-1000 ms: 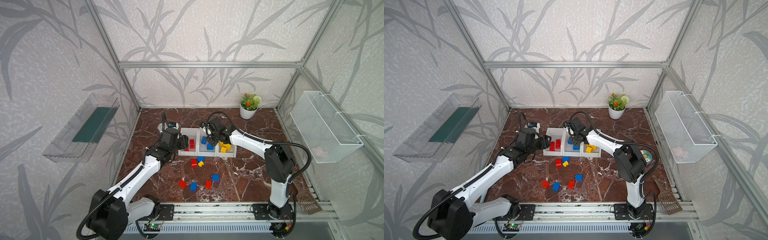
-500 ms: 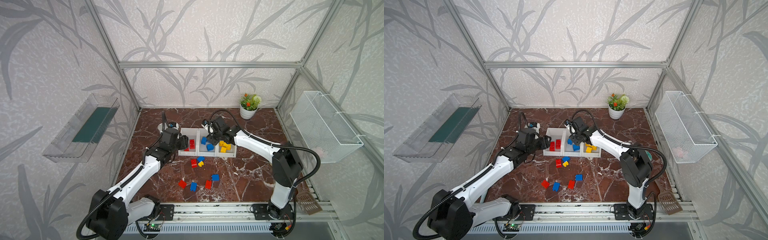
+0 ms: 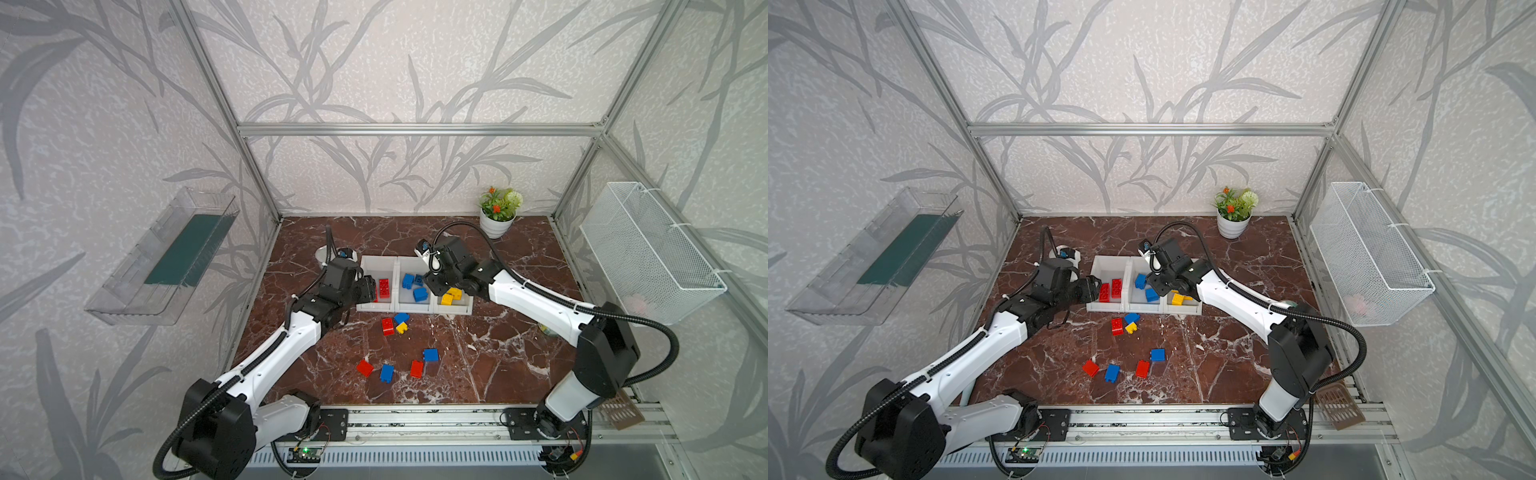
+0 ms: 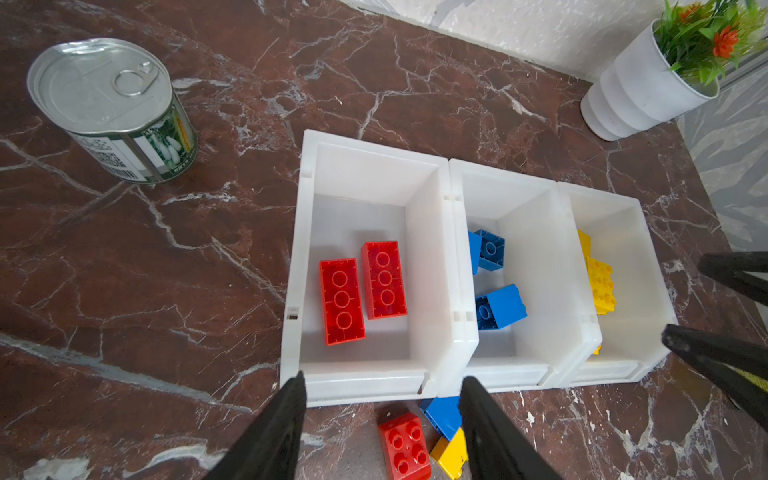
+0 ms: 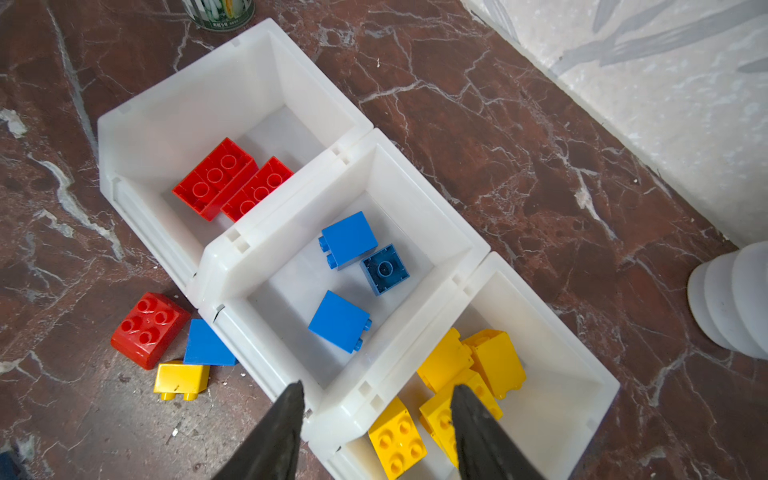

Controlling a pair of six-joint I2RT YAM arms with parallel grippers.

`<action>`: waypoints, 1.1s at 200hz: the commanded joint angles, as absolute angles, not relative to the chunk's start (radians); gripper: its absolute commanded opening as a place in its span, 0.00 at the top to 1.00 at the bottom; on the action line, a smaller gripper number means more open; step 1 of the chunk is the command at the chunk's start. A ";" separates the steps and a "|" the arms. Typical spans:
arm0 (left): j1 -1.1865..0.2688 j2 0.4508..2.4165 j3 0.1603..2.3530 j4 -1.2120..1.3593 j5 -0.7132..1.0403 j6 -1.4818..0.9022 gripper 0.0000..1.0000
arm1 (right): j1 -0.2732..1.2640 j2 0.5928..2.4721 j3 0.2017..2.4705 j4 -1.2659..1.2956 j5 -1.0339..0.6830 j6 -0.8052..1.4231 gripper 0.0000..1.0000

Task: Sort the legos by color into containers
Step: 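Lower the left gripper to the small red brick while the right withdraws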

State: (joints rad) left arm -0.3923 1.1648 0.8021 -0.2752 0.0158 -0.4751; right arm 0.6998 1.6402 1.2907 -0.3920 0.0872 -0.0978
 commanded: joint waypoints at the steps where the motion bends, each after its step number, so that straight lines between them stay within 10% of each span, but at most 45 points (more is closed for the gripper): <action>1: -0.389 1.154 0.788 -0.339 0.002 -0.486 0.38 | 0.692 1.598 1.251 -0.371 0.093 -0.066 0.42; 220: -0.579 1.525 0.863 -0.382 0.120 -0.552 0.39 | 0.657 1.434 1.010 -0.308 0.107 0.046 0.41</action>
